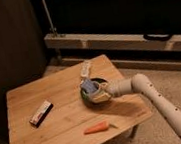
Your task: Place the ceramic cup in the ceramic bowl
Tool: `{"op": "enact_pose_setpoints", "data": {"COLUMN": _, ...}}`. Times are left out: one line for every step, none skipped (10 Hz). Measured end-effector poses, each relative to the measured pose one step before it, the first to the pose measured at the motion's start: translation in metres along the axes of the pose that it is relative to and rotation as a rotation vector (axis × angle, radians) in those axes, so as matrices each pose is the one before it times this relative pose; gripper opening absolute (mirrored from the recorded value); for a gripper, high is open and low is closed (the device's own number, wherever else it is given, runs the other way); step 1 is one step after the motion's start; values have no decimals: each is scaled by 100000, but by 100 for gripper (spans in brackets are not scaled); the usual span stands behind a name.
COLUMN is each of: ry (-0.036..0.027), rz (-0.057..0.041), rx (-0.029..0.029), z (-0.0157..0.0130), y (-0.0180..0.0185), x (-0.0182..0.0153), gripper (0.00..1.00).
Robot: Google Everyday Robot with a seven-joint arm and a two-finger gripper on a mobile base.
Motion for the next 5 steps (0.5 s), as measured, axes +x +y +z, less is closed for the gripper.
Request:
{"op": "enact_pose_setpoints", "data": {"ry": -447, "rz": 174, "rx": -661, "z": -381, "y": -17, "x": -4, "gripper": 80}}
{"op": "enact_pose_setpoints", "data": {"ry": -522, "rz": 1129, "rx": -799, "z": -204, "y": -10, "x": -236, "gripper": 80}}
{"op": "enact_pose_setpoints", "data": {"ry": -797, "rz": 1643, "rx": -998, "z": -99, "y": -71, "x": -372, "gripper": 80}}
{"op": "enact_pose_setpoints", "data": {"ry": -605, "rz": 1256, "rx": -955, "z": -32, "y": -72, "x": -244, "gripper": 80}}
{"op": "enact_pose_setpoints", "data": {"ry": 8, "rz": 165, "rx": -239, "z": -38, "y": 46, "x": -12, "gripper": 80}}
